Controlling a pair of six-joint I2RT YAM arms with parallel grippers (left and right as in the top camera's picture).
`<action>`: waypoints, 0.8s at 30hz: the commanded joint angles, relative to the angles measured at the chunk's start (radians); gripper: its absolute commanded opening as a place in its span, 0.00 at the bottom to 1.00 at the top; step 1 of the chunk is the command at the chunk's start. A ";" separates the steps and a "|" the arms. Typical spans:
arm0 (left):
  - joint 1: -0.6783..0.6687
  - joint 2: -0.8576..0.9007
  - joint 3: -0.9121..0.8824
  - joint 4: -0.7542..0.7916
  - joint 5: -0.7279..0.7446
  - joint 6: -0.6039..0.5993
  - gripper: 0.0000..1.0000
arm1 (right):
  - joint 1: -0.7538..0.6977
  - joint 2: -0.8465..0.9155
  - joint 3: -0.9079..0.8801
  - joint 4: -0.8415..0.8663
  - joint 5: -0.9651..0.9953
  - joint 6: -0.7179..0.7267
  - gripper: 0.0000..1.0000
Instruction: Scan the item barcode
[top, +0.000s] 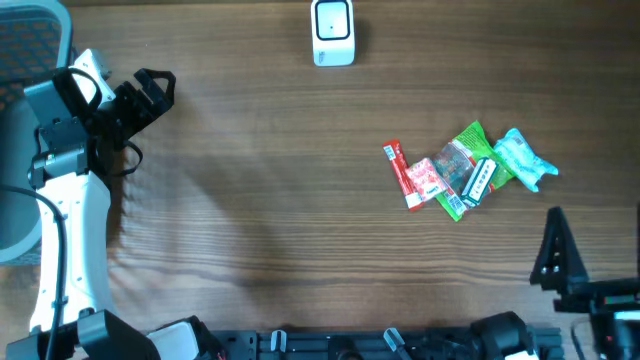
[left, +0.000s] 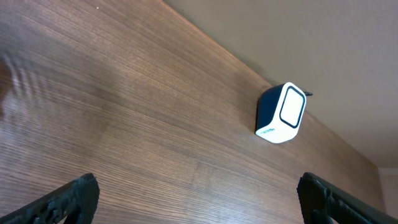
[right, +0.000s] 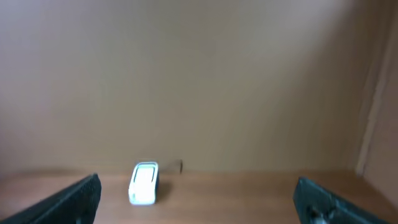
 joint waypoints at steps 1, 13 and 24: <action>0.003 0.000 0.003 0.003 0.002 0.016 1.00 | -0.071 -0.139 -0.230 0.255 -0.092 0.033 1.00; 0.003 0.000 0.003 0.003 0.002 0.016 1.00 | -0.121 -0.279 -0.987 1.111 -0.223 0.090 1.00; 0.003 0.000 0.003 0.003 0.002 0.016 1.00 | -0.121 -0.280 -1.086 0.710 -0.282 0.014 1.00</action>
